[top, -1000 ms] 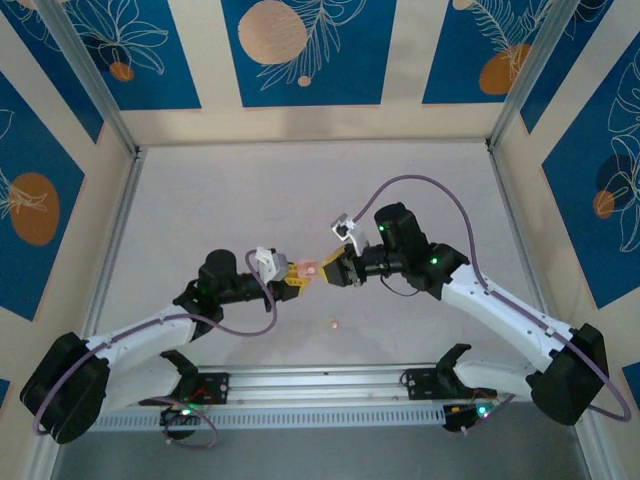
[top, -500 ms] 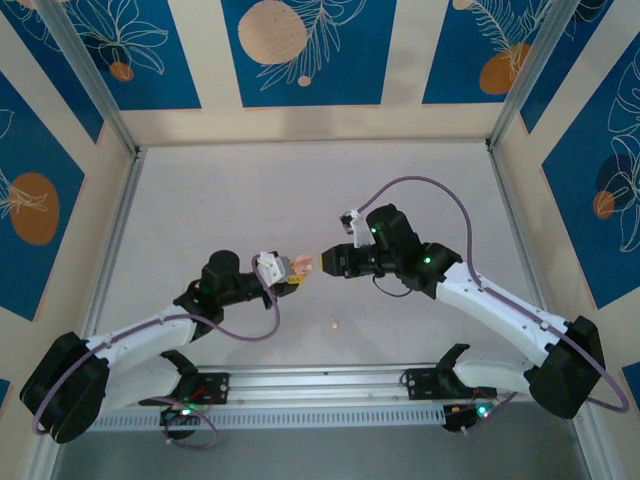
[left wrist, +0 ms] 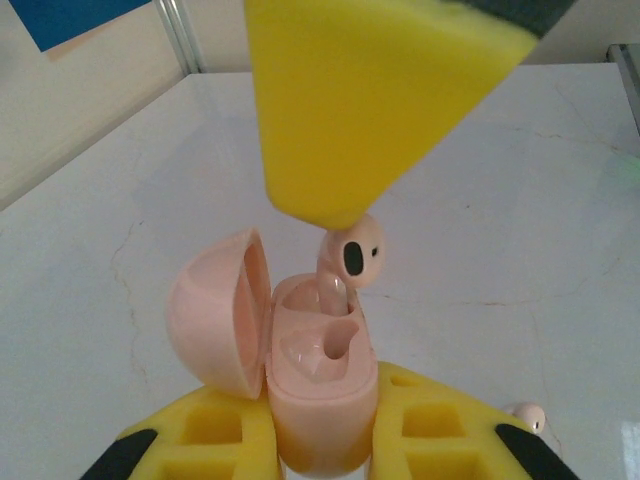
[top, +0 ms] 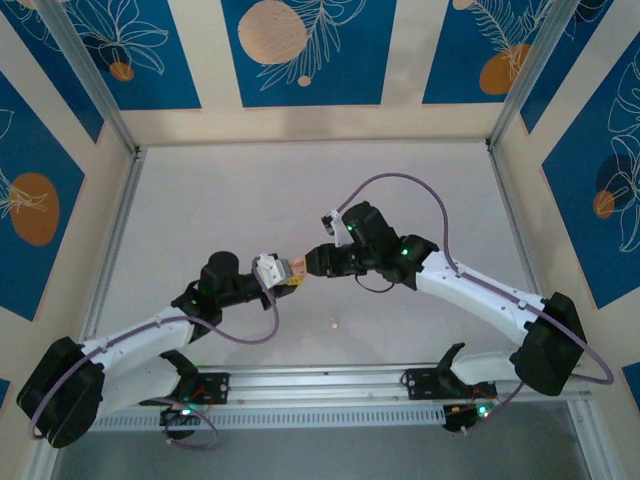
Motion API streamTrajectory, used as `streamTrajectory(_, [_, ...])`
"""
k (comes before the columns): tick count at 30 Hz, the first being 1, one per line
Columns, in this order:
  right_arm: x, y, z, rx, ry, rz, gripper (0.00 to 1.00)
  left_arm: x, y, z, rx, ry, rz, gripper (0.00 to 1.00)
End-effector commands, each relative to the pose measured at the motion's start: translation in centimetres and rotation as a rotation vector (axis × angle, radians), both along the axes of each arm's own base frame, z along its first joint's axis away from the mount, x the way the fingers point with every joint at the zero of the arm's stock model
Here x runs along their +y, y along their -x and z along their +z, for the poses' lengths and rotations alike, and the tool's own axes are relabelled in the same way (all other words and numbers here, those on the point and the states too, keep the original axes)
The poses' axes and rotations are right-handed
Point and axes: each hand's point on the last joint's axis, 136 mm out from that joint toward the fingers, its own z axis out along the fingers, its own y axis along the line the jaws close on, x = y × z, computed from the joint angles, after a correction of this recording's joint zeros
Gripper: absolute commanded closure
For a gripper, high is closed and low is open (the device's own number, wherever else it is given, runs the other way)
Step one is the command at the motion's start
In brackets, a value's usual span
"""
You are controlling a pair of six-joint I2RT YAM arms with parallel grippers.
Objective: Insert the wireless bluetooth earbuds into the charging case
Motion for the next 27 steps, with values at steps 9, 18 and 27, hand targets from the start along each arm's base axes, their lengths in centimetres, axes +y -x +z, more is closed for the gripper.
streamTrajectory(9, [0.5,0.2,0.1,-0.002,0.047,0.006,0.67,0.1,0.4,0.4,-0.013,0.003,-0.005,0.82])
streamTrajectory(18, [0.4,0.7,0.2,0.003,0.060,0.013,0.63,0.2,0.4,0.5,-0.013,0.002,0.000,0.82])
streamTrajectory(27, [0.6,1.0,0.4,0.008,0.048,0.026,0.69,0.2,0.4,0.7,-0.014,0.007,0.002,0.82])
